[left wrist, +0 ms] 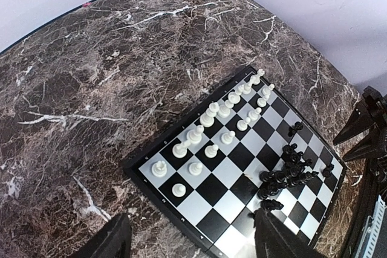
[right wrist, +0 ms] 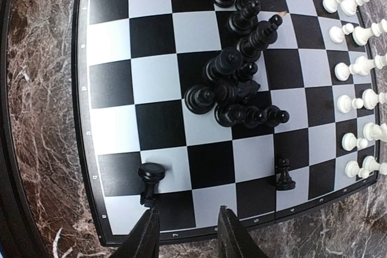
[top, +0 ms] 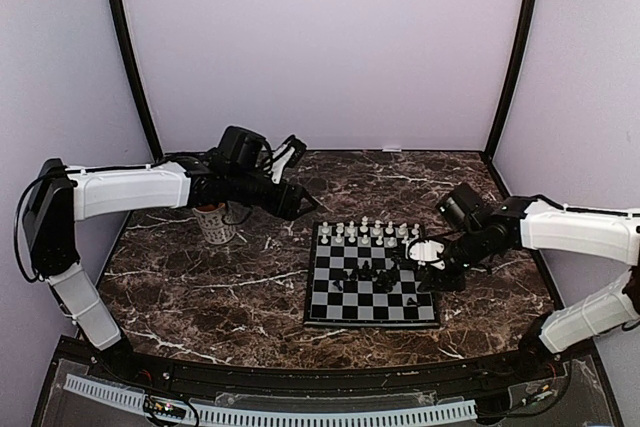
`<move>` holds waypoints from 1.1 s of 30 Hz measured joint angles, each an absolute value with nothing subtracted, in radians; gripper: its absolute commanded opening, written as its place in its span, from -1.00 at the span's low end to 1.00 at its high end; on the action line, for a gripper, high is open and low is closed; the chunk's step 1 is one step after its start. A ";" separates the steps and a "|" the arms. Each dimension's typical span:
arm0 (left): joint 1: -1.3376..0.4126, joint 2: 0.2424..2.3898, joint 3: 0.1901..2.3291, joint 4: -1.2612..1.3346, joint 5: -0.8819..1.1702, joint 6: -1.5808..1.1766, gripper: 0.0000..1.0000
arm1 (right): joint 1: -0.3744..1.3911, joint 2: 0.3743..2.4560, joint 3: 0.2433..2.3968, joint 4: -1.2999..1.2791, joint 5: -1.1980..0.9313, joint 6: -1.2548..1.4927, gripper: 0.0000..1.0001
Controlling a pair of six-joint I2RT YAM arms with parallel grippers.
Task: Set up the chess pieces on the board
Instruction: Pick up the rook from the chessboard.
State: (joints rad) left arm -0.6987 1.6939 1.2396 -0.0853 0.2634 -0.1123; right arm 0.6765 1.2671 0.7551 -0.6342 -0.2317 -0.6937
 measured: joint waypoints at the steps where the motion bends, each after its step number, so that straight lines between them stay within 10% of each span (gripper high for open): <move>1: -0.699 1.689 1.235 -0.083 0.258 -0.112 0.44 | 0.677 1.275 0.765 -0.636 -0.226 -0.694 -0.32; 33: -0.699 1.628 1.203 -0.030 0.149 -0.128 0.45 | 0.787 1.344 0.698 -0.583 -0.141 -0.649 -0.28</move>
State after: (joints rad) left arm -0.6987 1.6276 1.2026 -0.0303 0.1486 -0.1276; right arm 0.7872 1.3437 0.6983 -0.5835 -0.1410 -0.6495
